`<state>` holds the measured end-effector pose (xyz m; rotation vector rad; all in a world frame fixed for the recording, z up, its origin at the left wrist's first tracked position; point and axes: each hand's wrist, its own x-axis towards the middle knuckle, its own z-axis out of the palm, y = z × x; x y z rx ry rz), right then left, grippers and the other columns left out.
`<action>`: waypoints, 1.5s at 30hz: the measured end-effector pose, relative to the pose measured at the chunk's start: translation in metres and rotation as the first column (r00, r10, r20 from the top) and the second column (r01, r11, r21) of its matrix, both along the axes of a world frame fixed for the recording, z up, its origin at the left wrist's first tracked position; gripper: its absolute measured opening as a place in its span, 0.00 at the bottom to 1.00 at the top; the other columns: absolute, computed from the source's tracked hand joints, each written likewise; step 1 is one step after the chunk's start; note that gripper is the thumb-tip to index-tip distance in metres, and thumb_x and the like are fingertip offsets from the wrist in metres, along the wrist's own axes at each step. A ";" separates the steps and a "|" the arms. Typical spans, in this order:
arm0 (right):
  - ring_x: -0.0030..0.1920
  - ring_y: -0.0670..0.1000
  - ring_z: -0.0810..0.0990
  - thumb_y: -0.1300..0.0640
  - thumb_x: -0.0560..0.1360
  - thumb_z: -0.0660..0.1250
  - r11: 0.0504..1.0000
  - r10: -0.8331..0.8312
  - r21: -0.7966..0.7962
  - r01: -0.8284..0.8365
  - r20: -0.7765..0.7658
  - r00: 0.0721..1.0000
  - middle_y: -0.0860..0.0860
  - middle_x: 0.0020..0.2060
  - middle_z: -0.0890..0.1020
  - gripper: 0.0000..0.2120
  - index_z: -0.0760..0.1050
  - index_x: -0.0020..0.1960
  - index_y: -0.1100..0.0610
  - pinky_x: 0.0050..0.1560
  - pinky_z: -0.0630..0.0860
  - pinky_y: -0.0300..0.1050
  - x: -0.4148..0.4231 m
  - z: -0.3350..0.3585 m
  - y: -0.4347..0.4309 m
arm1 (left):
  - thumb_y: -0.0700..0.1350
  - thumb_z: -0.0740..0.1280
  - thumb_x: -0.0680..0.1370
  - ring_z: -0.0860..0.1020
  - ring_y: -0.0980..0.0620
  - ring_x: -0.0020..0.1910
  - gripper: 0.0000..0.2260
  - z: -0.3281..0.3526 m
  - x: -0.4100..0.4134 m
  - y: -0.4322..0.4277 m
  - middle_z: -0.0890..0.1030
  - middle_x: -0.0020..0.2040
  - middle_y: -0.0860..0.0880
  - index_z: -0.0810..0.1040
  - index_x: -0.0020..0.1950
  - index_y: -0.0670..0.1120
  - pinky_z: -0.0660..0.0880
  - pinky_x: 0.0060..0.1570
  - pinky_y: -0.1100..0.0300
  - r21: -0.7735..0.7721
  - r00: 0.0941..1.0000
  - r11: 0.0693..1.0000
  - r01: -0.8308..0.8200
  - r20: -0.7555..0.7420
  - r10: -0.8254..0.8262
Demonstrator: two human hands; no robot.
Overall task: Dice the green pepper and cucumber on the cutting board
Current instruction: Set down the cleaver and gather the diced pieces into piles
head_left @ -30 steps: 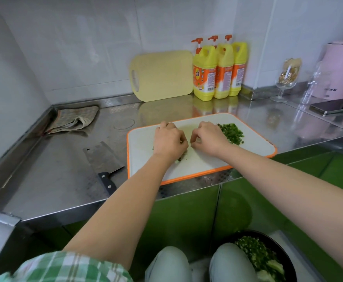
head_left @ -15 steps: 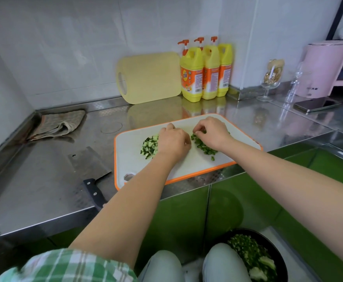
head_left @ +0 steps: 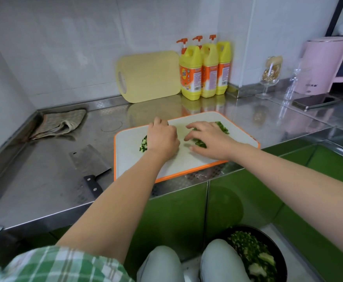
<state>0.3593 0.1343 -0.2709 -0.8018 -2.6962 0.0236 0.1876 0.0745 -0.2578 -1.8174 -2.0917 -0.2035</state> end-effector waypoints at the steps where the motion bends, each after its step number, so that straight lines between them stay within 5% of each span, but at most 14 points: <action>1: 0.75 0.53 0.57 0.46 0.79 0.61 0.997 0.021 0.075 -0.028 0.091 0.996 0.51 0.75 0.62 0.19 0.70 0.69 0.49 0.72 0.51 0.52 0.005 -0.004 -0.002 | 0.48 0.61 0.77 0.68 0.43 0.59 0.12 0.000 0.003 0.001 0.79 0.53 0.46 0.82 0.54 0.48 0.65 0.52 0.54 0.023 1.000 1.000 0.010 0.014 -0.010; 4: 0.78 0.52 0.47 0.46 0.82 0.54 0.981 -0.044 0.192 0.009 0.175 0.984 0.52 0.78 0.51 0.25 0.57 0.77 0.51 0.73 0.46 0.53 0.016 -0.013 0.001 | 0.49 0.59 0.78 0.69 0.44 0.58 0.14 -0.001 0.012 0.004 0.79 0.53 0.46 0.82 0.54 0.47 0.65 0.53 0.53 0.069 0.999 0.997 0.025 0.032 -0.027; 9: 0.78 0.53 0.42 0.42 0.82 0.50 0.956 -0.254 0.201 0.212 0.213 0.943 0.53 0.79 0.46 0.29 0.51 0.79 0.52 0.74 0.43 0.56 0.013 -0.014 0.021 | 0.49 0.60 0.77 0.70 0.43 0.57 0.13 -0.002 0.018 0.013 0.80 0.51 0.46 0.82 0.53 0.47 0.66 0.51 0.53 0.080 0.992 0.996 0.027 0.117 -0.036; 14: 0.78 0.53 0.48 0.39 0.79 0.45 0.981 -0.005 0.192 -0.035 0.204 0.979 0.52 0.78 0.53 0.27 0.68 0.71 0.45 0.72 0.42 0.58 0.001 -0.013 0.018 | 0.47 0.59 0.78 0.71 0.43 0.56 0.13 0.000 0.007 0.022 0.81 0.50 0.44 0.82 0.52 0.45 0.66 0.50 0.53 0.116 0.980 0.993 -0.027 0.199 0.004; 19: 0.77 0.54 0.53 0.48 0.79 0.61 0.974 -0.136 0.191 0.125 0.045 0.990 0.52 0.75 0.61 0.12 0.80 0.59 0.44 0.71 0.47 0.58 0.002 -0.009 0.028 | 0.46 0.60 0.77 0.71 0.42 0.55 0.12 -0.001 0.002 0.029 0.81 0.49 0.44 0.82 0.53 0.47 0.67 0.48 0.54 0.112 0.965 0.991 -0.071 0.260 0.040; 23: 0.71 0.57 0.67 0.53 0.75 0.69 0.967 0.063 0.247 -0.066 0.018 0.998 0.53 0.67 0.75 0.07 0.84 0.51 0.45 0.67 0.55 0.60 -0.007 -0.017 0.029 | 0.47 0.60 0.77 0.72 0.41 0.56 0.12 -0.003 0.005 0.035 0.82 0.49 0.42 0.82 0.52 0.47 0.67 0.49 0.54 0.107 0.961 0.992 -0.066 0.274 0.035; 29: 0.70 0.56 0.69 0.54 0.78 0.62 0.998 -0.003 0.062 0.012 -0.143 0.990 0.53 0.68 0.74 0.13 0.82 0.58 0.51 0.68 0.59 0.56 0.006 -0.008 0.044 | 0.45 0.63 0.75 0.74 0.42 0.54 0.10 -0.004 0.013 0.043 0.83 0.50 0.46 0.83 0.51 0.48 0.71 0.49 0.54 0.083 0.925 0.996 -0.012 0.379 -0.020; 32: 0.71 0.56 0.66 0.54 0.82 0.58 0.979 -0.151 -0.171 0.109 -0.255 0.955 0.55 0.71 0.70 0.15 0.77 0.65 0.54 0.71 0.61 0.53 0.011 -0.001 0.058 | 0.43 0.61 0.78 0.77 0.42 0.55 0.12 -0.003 0.021 0.049 0.82 0.54 0.43 0.81 0.57 0.44 0.71 0.51 0.55 0.094 0.846 0.995 0.028 0.528 -0.073; 37: 0.73 0.57 0.63 0.47 0.84 0.48 0.806 -0.465 -0.477 0.351 -0.143 0.874 0.60 0.73 0.66 0.25 0.65 0.72 0.61 0.72 0.58 0.51 0.011 -0.007 0.068 | 0.46 0.53 0.84 0.73 0.41 0.63 0.17 0.000 0.039 0.061 0.76 0.65 0.39 0.73 0.66 0.39 0.67 0.59 0.55 -0.025 0.665 0.996 0.080 0.746 -0.035; 41: 0.72 0.54 0.66 0.45 0.84 0.47 0.788 -0.419 -0.578 0.212 -0.251 0.873 0.55 0.71 0.69 0.25 0.67 0.72 0.58 0.71 0.59 0.47 0.016 -0.007 0.058 | 0.53 0.47 0.84 0.65 0.45 0.72 0.24 -0.011 0.048 0.070 0.67 0.74 0.43 0.65 0.74 0.41 0.60 0.71 0.54 0.024 0.317 0.997 0.075 0.947 -0.047; 45: 0.71 0.52 0.65 0.47 0.84 0.44 0.737 -0.477 -0.647 0.195 -0.293 0.829 0.52 0.69 0.70 0.24 0.66 0.73 0.56 0.67 0.59 0.43 0.027 0.007 0.062 | 0.58 0.44 0.84 0.65 0.47 0.73 0.27 -0.016 0.055 0.081 0.67 0.74 0.45 0.67 0.74 0.44 0.61 0.66 0.57 0.090 -0.042 0.996 -0.006 0.995 -0.091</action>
